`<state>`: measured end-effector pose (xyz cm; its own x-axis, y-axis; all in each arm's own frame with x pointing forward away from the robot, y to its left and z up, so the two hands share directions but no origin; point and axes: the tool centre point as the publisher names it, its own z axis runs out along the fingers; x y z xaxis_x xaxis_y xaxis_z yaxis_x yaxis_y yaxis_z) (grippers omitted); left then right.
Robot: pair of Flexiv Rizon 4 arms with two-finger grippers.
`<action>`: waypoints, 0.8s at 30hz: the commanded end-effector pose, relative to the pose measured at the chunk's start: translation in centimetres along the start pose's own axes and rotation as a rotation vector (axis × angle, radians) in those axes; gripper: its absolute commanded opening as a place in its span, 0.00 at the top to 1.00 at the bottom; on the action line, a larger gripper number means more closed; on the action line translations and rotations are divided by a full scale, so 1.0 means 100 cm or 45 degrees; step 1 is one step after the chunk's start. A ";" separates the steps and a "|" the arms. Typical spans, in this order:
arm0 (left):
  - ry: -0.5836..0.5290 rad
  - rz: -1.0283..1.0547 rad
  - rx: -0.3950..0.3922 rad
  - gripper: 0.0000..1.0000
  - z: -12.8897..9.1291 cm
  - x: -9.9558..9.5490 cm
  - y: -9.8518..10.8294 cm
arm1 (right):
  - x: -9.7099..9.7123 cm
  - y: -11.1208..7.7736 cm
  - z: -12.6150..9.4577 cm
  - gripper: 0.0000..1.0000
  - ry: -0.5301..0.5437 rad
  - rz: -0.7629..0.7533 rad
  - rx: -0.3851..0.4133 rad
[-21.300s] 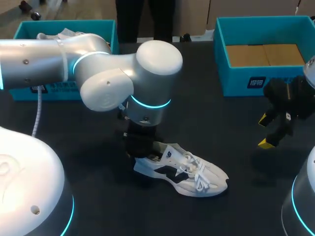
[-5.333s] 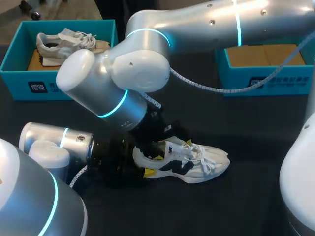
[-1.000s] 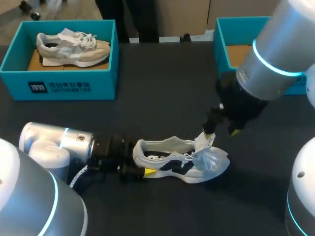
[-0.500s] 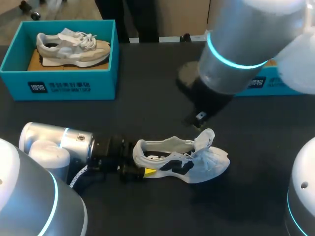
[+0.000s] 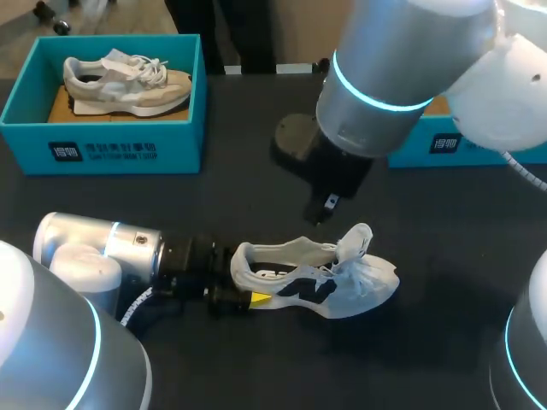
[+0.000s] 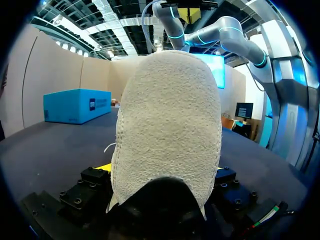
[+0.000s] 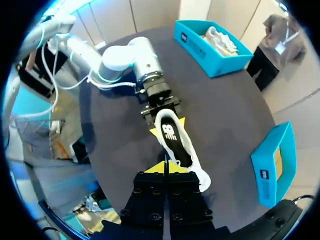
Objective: Take the shoe out of the shoebox, open the shoe tongue, remove and reinsert the insole, then place the shoe into the shoebox
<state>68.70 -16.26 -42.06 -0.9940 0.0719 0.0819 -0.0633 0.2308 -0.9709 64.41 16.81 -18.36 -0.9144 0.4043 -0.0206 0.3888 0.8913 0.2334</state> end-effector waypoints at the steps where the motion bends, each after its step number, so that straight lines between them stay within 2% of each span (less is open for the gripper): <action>1: -0.002 0.000 -0.001 1.00 0.002 -0.001 0.001 | -0.001 0.007 0.027 1.00 -0.017 -0.117 0.026; 2: -0.002 0.000 -0.001 1.00 0.002 -0.001 0.001 | 0.001 0.009 0.033 1.00 -0.039 -0.152 0.034; 4: -0.002 0.000 -0.001 1.00 0.002 -0.001 0.001 | 0.005 0.009 0.046 1.00 -0.068 -0.287 -0.025; 16: -0.002 0.000 -0.001 1.00 0.002 -0.001 0.001 | 0.005 0.009 0.046 1.00 -0.068 -0.287 -0.025; 18: -0.002 0.000 -0.001 1.00 0.002 -0.001 0.001 | 0.001 0.017 0.055 1.00 -0.082 -0.323 0.051; 24: -0.002 0.000 -0.001 1.00 0.002 -0.001 0.001 | -0.005 0.027 0.088 1.00 -0.072 -0.415 0.078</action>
<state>68.70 -16.27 -42.05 -0.9940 0.0720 0.0819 -0.0633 0.2307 -0.9710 65.97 18.42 -24.18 -0.9827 0.1085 -0.1501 0.0810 0.9806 0.1786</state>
